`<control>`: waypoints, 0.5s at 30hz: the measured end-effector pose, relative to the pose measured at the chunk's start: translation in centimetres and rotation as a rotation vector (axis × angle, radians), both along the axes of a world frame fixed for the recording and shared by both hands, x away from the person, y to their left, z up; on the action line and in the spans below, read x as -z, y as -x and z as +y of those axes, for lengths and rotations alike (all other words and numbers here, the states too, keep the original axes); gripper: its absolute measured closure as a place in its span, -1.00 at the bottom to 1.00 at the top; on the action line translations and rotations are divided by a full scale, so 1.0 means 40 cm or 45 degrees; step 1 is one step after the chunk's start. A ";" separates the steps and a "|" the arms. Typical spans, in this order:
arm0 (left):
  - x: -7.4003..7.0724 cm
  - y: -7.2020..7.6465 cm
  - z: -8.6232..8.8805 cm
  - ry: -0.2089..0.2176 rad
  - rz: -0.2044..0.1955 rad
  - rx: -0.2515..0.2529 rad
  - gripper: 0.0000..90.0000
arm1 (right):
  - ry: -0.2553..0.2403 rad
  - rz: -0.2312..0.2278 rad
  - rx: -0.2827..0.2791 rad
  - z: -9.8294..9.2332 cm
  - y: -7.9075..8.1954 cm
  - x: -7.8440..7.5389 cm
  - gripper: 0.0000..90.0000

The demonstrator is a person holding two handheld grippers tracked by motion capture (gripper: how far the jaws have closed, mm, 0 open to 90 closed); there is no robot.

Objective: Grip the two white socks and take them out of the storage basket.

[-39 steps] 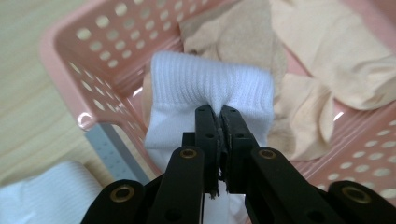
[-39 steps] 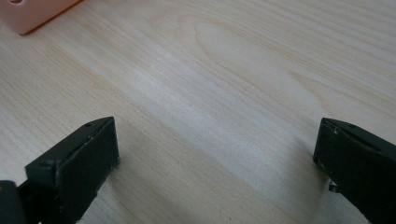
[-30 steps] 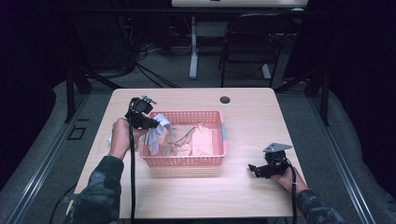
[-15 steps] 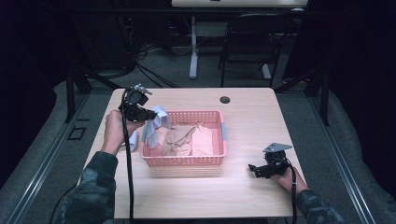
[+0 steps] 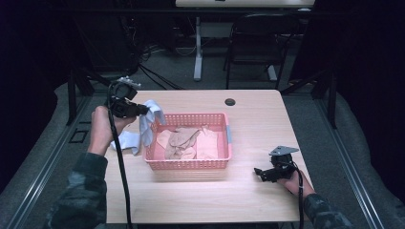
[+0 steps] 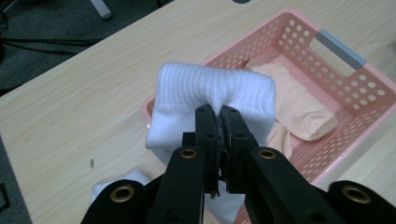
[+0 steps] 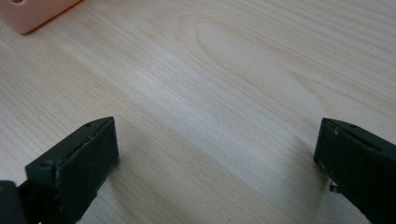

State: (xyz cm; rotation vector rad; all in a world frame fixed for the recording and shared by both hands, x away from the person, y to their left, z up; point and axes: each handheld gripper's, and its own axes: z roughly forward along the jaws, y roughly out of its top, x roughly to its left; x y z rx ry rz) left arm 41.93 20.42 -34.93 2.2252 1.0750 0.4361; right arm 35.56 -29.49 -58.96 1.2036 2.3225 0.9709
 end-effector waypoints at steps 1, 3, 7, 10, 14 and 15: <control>-0.007 0.004 0.007 0.006 -0.008 -0.008 0.93 | 0.000 0.000 0.001 0.000 0.000 0.000 -1.00; -0.022 0.012 0.024 0.007 -0.019 -0.021 0.93 | 0.001 0.000 0.002 0.000 0.000 0.000 -1.00; -0.041 0.026 0.059 0.017 -0.033 -0.055 0.93 | 0.000 0.000 0.002 0.000 0.000 0.000 -1.00; -0.046 0.034 0.080 0.017 -0.038 -0.074 0.93 | 0.001 0.000 0.003 0.000 0.001 0.000 -1.00; -0.046 0.042 0.116 0.025 -0.040 -0.117 0.93 | 0.006 0.000 0.001 -0.001 0.001 -0.001 -1.00; -0.044 0.045 0.125 0.023 -0.040 -0.127 0.93 | 0.008 -0.001 0.003 -0.001 0.002 -0.001 -1.00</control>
